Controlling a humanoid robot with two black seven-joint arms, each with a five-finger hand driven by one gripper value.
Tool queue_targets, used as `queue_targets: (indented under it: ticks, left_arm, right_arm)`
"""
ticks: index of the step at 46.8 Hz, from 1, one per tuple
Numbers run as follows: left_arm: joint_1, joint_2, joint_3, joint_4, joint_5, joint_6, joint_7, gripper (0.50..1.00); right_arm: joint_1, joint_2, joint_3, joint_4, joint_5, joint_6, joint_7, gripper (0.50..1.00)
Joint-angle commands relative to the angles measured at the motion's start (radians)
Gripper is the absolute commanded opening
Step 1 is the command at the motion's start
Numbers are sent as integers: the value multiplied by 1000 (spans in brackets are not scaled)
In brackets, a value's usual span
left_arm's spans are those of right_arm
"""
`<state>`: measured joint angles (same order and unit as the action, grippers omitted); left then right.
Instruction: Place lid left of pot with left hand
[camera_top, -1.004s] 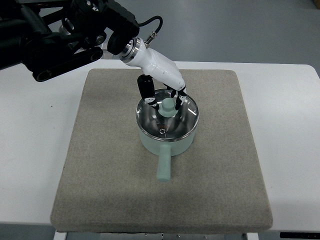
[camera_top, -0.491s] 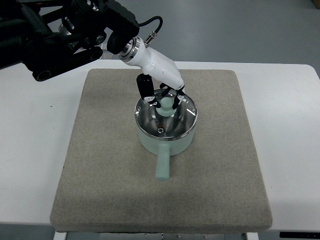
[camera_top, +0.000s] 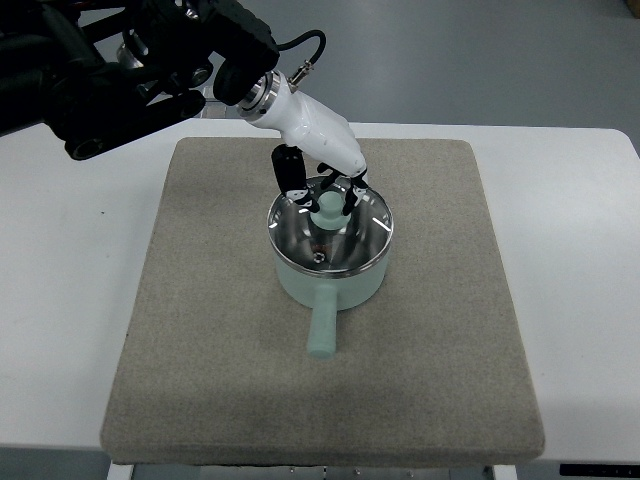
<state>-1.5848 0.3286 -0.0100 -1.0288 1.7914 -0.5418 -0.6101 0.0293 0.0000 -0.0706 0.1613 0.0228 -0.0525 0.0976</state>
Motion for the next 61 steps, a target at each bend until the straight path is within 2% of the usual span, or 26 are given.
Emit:
queue_targets:
  ticks: [1,61]
  left_arm:
    - [-6,1,-4,1,-3,2,-1,500]
    - [-26,-2,-25,15,-3,9,-1,500]
  right_arm:
    - [0,0,0,0,-1,0,1,923]
    - [0,0,0,0,0,0,1,924]
